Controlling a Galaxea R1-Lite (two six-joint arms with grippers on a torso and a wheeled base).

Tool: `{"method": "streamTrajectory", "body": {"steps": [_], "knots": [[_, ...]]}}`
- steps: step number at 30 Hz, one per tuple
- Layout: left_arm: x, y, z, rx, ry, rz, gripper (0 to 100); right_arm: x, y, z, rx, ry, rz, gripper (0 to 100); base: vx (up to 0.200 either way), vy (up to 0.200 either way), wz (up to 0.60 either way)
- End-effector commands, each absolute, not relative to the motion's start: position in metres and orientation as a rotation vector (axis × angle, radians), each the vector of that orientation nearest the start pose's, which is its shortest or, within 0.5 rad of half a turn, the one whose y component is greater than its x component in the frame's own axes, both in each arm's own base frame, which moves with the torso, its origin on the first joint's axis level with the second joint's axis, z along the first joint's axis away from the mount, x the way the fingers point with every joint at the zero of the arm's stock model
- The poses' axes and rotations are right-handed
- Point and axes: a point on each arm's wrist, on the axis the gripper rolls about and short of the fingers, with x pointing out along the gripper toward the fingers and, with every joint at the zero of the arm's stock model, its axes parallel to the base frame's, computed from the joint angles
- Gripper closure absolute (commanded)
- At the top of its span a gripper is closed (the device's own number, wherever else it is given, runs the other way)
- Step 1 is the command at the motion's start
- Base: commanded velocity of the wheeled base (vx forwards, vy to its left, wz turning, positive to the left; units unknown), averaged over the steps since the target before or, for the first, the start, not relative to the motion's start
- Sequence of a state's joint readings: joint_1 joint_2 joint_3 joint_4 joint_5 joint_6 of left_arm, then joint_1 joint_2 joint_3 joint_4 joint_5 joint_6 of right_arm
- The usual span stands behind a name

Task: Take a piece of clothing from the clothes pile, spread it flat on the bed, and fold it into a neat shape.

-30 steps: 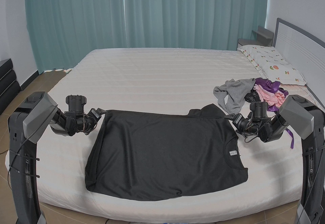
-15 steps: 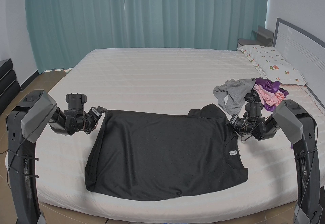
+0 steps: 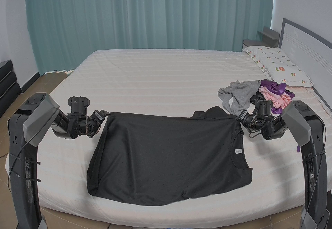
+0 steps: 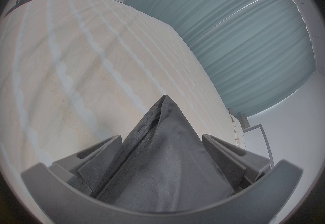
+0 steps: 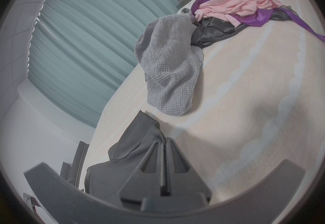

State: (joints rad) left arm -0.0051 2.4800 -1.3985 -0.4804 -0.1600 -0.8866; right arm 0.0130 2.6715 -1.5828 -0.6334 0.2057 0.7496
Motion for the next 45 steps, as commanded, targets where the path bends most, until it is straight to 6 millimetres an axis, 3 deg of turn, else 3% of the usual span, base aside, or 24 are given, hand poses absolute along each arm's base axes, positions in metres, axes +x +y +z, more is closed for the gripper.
{"method": "streamTrajectory", "body": {"steps": [1, 2, 3, 9, 15, 20, 21, 24, 25, 26, 32, 36, 45], "knots": [[0.468, -0.006, 0.007, -0.904, 0.64, 0.12, 0, 0.511, 0.01, -0.023, 0.773, 0.475, 0.024, 100, 0.0, 0.0, 0.0], [0.468, -0.005, 0.008, -0.904, 0.641, 0.122, 0, 0.512, 0.009, -0.021, 0.771, 0.46, 0.019, 100, 0.0, 0.0, 0.0], [0.468, -0.005, 0.008, -0.906, 0.641, 0.123, 0, 0.513, 0.008, -0.02, 0.769, 0.441, 0.013, 0, 0.0, 0.0, 0.0], [0.462, -0.004, 0.016, -0.908, 0.64, 0.124, 0, 0.511, 0.008, -0.021, 0.766, 0.439, 0.009, 0, 0.0, 0.0, 0.0], [0.437, -0.001, 0.033, -0.913, 0.656, 0.132, 0, 0.495, 0.005, -0.012, 0.776, 0.465, 0.002, 0, 0.0, 0.0, 0.0], [0.409, 0.0, 0.043, -0.917, 0.696, 0.14, 0, 0.445, 0.009, 0.008, 0.777, 0.482, 0.026, 0, 0.0, 0.0, 0.0], [0.408, 0.0, 0.043, -0.917, 0.699, 0.141, 0, 0.444, 0.01, 0.009, 0.775, 0.482, 0.028, 0, 0.0, 0.0, 0.0], [0.383, -0.004, 0.039, -0.915, 0.758, 0.158, 0, 0.407, 0.014, 0.009, 0.776, 0.529, 0.02, 0, 0.0, 0.0, 0.0], [0.383, -0.004, 0.039, -0.915, 0.758, 0.158, 0, 0.407, 0.014, 0.009, 0.776, 0.529, 0.02, 0, 0.0, 0.0, 0.0], [0.37, -0.004, 0.037, -0.916, 0.788, 0.17, 0, 0.384, 0.014, 0.006, 0.783, 0.548, 0.01, 0, 0.0, 0.0, 0.0], [0.343, -0.005, 0.037, -0.911, 0.838, 0.193, 0, 0.33, 0.01, 0.011, 0.784, 0.555, -0.005, 0, -0.167, 0.0, 0.0], [0.327, -0.013, 0.033, -0.896, 0.883, 0.195, 0, 0.308, 0.013, 0.004, 0.79, 0.603, -0.008, 0, -0.2, 0.0, 0.0], [0.318, -0.033, 0.025, -0.849, 0.859, 0.193, 0, 0.294, 0.028, -0.006, 0.797, 0.622, 0.03, 0, -0.067, 0.0, 0.0]]}}
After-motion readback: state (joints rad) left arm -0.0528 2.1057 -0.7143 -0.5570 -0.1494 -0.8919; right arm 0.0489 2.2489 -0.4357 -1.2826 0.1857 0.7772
